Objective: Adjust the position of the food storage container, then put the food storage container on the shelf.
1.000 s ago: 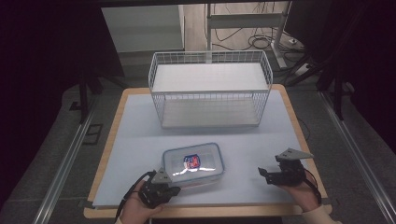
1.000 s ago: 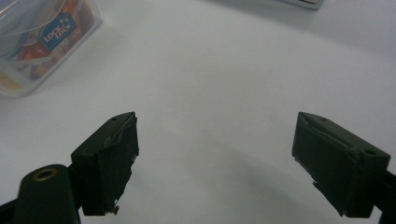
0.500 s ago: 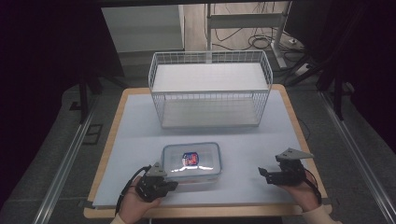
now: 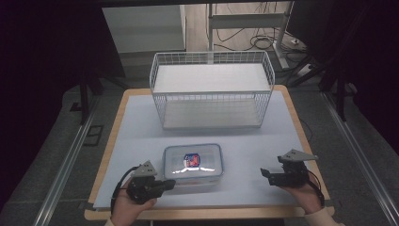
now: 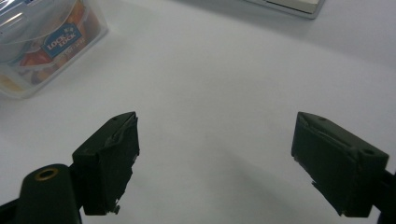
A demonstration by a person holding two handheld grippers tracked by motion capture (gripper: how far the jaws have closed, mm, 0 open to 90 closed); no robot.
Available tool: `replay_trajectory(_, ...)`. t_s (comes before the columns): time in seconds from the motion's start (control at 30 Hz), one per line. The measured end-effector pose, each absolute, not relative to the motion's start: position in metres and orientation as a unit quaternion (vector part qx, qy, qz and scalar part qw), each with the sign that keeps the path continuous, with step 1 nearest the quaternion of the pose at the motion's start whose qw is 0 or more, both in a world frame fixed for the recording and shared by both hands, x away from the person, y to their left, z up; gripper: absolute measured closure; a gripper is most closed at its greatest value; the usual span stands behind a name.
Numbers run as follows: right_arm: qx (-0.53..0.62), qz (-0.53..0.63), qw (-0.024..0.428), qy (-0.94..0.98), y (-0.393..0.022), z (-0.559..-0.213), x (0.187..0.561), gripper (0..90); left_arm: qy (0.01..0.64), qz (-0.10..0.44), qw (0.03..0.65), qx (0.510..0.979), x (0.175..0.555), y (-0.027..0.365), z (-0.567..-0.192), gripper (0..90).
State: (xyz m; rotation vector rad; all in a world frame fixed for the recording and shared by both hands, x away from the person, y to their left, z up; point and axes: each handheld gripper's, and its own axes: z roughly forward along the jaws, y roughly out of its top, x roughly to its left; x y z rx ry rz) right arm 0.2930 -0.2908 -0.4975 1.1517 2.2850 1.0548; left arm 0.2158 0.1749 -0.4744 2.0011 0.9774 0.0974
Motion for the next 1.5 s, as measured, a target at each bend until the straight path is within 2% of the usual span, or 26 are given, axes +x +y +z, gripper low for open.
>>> replay_trajectory(0.17,0.407,0.373,0.185,0.813,-0.29,-0.498,0.293,15.3,0.425,0.066,0.462,0.776,0.219,0.201,-0.465,81.6)
replay_trajectory(0.27,0.406,0.373,0.185,0.814,-0.289,-0.498,0.293,15.3,0.454,0.088,0.46,0.758,0.223,0.211,-0.465,59.8)
replay_trajectory(0.4,0.405,0.374,0.187,0.813,-0.288,-0.498,0.293,15.6,0.488,0.087,0.46,0.736,0.232,0.221,-0.474,40.1)
replay_trajectory(0.5,0.405,0.375,0.187,0.812,-0.288,-0.498,0.294,15.8,0.502,0.082,0.454,0.731,0.238,0.223,-0.482,30.7)
replay_trajectory(0.6,0.405,0.376,0.188,0.812,-0.288,-0.498,0.294,15.8,0.512,0.072,0.451,0.727,0.243,0.225,-0.488,25.2)
replay_trajectory(1.0,0.399,0.377,0.185,0.815,-0.285,-0.497,0.293,15.7,0.521,0.052,0.456,0.719,0.249,0.227,-0.496,19.4)
replay_trajectory(1.5,0.393,0.374,0.183,0.82,-0.284,-0.498,0.29,14.8,0.523,0.005,0.463,0.715,0.26,0.222,-0.501,18.8)
